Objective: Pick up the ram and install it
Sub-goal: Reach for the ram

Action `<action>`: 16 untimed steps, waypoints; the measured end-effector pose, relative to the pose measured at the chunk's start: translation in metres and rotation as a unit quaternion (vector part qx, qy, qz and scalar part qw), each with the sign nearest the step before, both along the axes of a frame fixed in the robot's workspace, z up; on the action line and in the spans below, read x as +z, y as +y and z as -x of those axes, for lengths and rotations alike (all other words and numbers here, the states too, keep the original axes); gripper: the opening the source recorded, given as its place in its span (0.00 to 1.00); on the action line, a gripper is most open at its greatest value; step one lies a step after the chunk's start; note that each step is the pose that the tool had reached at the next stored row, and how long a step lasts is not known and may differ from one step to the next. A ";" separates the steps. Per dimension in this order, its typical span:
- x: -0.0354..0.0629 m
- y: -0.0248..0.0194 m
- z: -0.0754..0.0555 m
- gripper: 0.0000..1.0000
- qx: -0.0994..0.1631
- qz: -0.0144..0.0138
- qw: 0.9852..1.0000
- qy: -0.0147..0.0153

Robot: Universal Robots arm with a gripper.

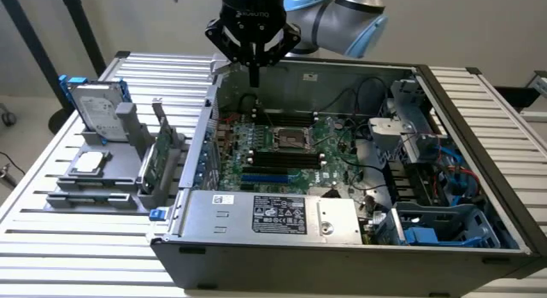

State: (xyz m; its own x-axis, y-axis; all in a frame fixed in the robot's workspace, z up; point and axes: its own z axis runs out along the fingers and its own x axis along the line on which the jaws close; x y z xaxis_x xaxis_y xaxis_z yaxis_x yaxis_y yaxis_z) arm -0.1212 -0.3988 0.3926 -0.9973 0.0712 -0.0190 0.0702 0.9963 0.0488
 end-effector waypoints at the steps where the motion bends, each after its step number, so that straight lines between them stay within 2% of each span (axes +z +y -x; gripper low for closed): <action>1: 0.0000 0.0000 0.000 0.11 0.000 0.000 1.000 0.000; 3: 0.0002 -0.0005 0.003 0.11 0.000 0.000 1.000 0.000; 12: -0.0004 -0.0094 0.043 0.11 0.000 0.000 1.000 0.000; 16: -0.0012 -0.0121 0.061 0.11 0.000 0.000 1.000 0.000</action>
State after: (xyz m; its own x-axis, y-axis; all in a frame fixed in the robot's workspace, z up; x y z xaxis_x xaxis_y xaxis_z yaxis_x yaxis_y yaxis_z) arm -0.1825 -0.4109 0.3914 -0.9973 0.0713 -0.0190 0.0703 0.9963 0.0488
